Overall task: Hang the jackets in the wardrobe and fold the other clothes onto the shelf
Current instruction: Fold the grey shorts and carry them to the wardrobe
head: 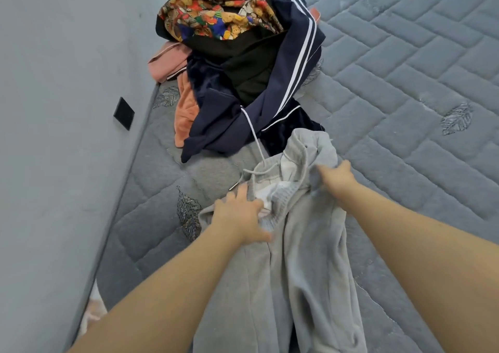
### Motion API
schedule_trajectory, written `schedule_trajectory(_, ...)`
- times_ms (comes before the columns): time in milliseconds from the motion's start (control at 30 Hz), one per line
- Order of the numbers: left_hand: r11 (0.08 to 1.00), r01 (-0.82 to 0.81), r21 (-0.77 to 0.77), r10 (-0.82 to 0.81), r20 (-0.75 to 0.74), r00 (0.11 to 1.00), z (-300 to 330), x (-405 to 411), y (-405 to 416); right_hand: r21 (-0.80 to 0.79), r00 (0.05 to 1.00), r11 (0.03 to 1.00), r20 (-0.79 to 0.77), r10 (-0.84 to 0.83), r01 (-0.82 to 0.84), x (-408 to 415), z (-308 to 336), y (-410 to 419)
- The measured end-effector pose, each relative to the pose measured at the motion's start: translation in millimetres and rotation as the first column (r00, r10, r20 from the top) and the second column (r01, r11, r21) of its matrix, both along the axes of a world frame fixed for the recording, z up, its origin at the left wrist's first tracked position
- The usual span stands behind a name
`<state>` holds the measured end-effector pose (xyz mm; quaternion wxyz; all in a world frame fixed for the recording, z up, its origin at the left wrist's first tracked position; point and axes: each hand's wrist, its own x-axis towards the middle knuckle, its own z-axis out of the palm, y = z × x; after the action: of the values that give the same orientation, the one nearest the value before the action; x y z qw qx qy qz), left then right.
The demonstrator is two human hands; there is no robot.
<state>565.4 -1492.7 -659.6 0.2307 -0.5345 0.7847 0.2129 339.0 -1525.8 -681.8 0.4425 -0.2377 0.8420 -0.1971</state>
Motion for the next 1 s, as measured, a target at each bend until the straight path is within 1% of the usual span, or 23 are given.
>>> schedule_trajectory(33, 0.994, -0.006, -0.105, 0.007, 0.009, 1.000, -2, 0, -1, -0.006, 0.999, 0.999, 0.004, -0.045, 0.045, -2, -1, -5)
schedule_trajectory(67, 0.980, -0.052, -0.192, 0.045, -0.042, 0.998, -3, 3, -5, -0.015, 0.997, 0.996, 0.002, -0.083, 0.083, -3, 0, -10)
schedule_trajectory(100, 0.966, -0.119, -0.230, 0.094, -0.117, 0.989, -2, 7, -10, -0.028, 0.993, 0.992, 0.026, -0.119, 0.120, -3, 2, -16)
schedule_trajectory(167, 0.944, -0.254, -0.211, 0.203, -0.238, 0.950, 5, 21, -21, -0.068, 0.978, 0.984, 0.138, -0.154, 0.164, 0, 9, -24)
schedule_trajectory(233, 0.919, -0.332, -0.213, 0.273, -0.266, 0.925, 16, 35, -29, -0.105, 0.966, 0.984, 0.232, -0.117, 0.145, 10, 22, -24)
schedule_trajectory(333, 0.878, -0.419, -0.233, 0.334, -0.331, 0.883, 44, 48, -32, -0.196, 0.960, 0.980, 0.278, 0.023, 0.033, 29, 53, -17)
schedule_trajectory(433, 0.848, -0.492, -0.197, 0.375, -0.433, 0.820, 86, 56, -27, -0.172, 0.939, 0.978, 0.303, 0.164, -0.116, 37, 100, 1)
schedule_trajectory(533, 0.813, -0.573, -0.106, 0.440, -0.534, 0.722, 144, 63, -10, -0.140, 0.900, 0.966, 0.352, 0.255, -0.219, 36, 158, 24)
schedule_trajectory(567, 0.795, -0.603, -0.070, 0.470, -0.557, 0.685, 165, 66, 0, -0.120, 0.871, 0.960, 0.403, 0.282, -0.255, 36, 180, 34)
schedule_trajectory(600, 0.774, -0.632, -0.035, 0.500, -0.578, 0.645, 186, 69, 10, -0.110, 0.822, 0.944, 0.467, 0.326, -0.312, 38, 203, 45)
schedule_trajectory(667, 0.726, -0.688, 0.010, 0.543, -0.622, 0.564, 227, 77, 35, -0.134, 0.701, 0.885, 0.563, 0.439, -0.446, 40, 248, 69)
schedule_trajectory(700, 0.707, -0.707, 0.000, 0.544, -0.638, 0.545, 245, 81, 48, -0.165, 0.653, 0.857, 0.584, 0.483, -0.488, 41, 270, 80)
schedule_trajectory(733, 0.697, -0.717, -0.027, 0.535, -0.646, 0.545, 262, 86, 62, -0.203, 0.628, 0.838, 0.580, 0.519, -0.506, 40, 290, 92)
schedule_trajectory(767, 0.697, -0.714, -0.066, 0.518, -0.643, 0.565, 279, 91, 75, -0.249, 0.627, 0.830, 0.558, 0.544, -0.499, 38, 309, 103)
schedule_trajectory(800, 0.707, -0.696, -0.122, 0.496, -0.616, 0.612, 294, 99, 87, -0.296, 0.644, 0.828, 0.523, 0.558, -0.477, 33, 326, 113)
schedule_trajectory(833, 0.726, -0.653, -0.215, 0.469, -0.540, 0.699, 306, 108, 99, -0.337, 0.666, 0.823, 0.483, 0.568, -0.457, 28, 342, 124)
schedule_trajectory(867, 0.753, -0.560, -0.347, 0.423, -0.397, 0.815, 316, 119, 112, -0.373, 0.688, 0.807, 0.425, 0.587, -0.458, 22, 357, 135)
schedule_trajectory(900, 0.786, -0.427, -0.447, 0.376, -0.204, 0.904, 324, 131, 123, -0.401, 0.708, 0.774, 0.335, 0.622, -0.490, 17, 370, 147)
schedule_trajectory(933, 0.814, -0.328, -0.479, 0.364, -0.020, 0.931, 330, 142, 134, -0.413, 0.708, 0.717, 0.208, 0.674, -0.561, 12, 382, 160)
schedule_trajectory(967, 0.834, -0.295, -0.466, 0.389, 0.117, 0.914, 337, 151, 145, -0.388, 0.679, 0.644, 0.061, 0.732, -0.660, 9, 391, 173)
schedule_trajectory(1000, 0.845, -0.307, -0.438, 0.425, 0.201, 0.882, 343, 158, 155, -0.332, 0.622, 0.565, -0.088, 0.778, -0.755, 7, 398, 185)
